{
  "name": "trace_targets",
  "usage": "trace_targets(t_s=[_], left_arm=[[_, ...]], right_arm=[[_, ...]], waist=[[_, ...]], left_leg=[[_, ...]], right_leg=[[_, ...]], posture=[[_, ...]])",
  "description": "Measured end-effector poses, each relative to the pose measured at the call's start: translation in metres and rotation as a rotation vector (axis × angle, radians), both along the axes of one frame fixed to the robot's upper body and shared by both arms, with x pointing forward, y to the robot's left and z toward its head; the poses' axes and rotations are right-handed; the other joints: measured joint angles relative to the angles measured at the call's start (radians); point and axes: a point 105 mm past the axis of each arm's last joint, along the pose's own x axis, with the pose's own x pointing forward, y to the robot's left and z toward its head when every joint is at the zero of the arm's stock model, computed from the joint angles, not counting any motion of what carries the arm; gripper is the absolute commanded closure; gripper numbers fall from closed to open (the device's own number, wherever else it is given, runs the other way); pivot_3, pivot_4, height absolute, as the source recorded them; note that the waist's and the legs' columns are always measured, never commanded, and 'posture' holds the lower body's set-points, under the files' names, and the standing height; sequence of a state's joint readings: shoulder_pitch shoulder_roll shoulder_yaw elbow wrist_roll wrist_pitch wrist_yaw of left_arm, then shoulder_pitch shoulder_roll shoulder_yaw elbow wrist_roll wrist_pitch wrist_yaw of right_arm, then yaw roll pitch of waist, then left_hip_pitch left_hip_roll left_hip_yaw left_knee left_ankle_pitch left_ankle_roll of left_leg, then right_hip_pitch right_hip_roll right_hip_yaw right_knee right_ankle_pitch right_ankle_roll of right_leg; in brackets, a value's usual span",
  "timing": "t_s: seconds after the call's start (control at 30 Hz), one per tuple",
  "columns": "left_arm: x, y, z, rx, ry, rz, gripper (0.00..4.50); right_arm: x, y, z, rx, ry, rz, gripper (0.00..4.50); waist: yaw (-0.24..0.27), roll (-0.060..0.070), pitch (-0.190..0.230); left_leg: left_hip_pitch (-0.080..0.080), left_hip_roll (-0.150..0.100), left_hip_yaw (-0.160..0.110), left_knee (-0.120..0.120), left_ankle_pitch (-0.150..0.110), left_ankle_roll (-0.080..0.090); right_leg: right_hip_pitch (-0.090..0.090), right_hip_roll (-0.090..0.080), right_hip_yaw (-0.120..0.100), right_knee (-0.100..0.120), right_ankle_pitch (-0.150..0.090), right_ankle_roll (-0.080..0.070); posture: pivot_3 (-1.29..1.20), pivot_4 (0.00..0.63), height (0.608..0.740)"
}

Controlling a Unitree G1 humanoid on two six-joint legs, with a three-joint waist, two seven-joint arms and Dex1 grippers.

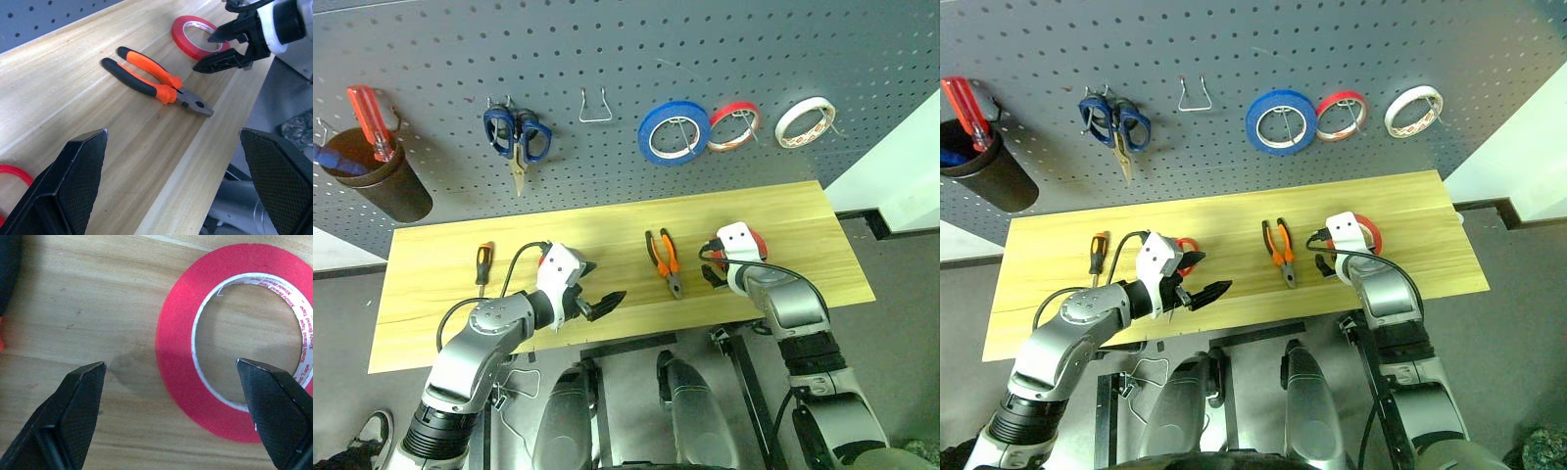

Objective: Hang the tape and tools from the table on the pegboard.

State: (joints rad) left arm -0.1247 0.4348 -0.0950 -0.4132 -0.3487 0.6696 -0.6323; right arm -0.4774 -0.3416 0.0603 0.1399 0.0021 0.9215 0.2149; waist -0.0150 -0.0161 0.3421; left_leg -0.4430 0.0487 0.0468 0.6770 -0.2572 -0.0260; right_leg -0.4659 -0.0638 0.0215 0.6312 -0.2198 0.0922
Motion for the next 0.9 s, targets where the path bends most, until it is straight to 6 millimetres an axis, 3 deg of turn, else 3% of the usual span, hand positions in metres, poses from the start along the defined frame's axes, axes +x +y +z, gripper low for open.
trace_targets(t_s=[0.9], left_arm=[[-0.0057, -0.0002, 0.0057, 0.014, -0.004, -0.020, 0.00]], right_arm=[[-0.0023, 0.0033, -0.0051, 0.052, 0.077, 0.135, 0.05]], waist=[[-0.001, -0.002, 0.005]], left_leg=[[0.000, 0.000, 0.000, 0.000, 0.000, 0.000]], right_leg=[[0.000, 0.000, 0.000, -0.001, -0.001, -0.001]], posture=[[0.07, 0.404, 0.716]])
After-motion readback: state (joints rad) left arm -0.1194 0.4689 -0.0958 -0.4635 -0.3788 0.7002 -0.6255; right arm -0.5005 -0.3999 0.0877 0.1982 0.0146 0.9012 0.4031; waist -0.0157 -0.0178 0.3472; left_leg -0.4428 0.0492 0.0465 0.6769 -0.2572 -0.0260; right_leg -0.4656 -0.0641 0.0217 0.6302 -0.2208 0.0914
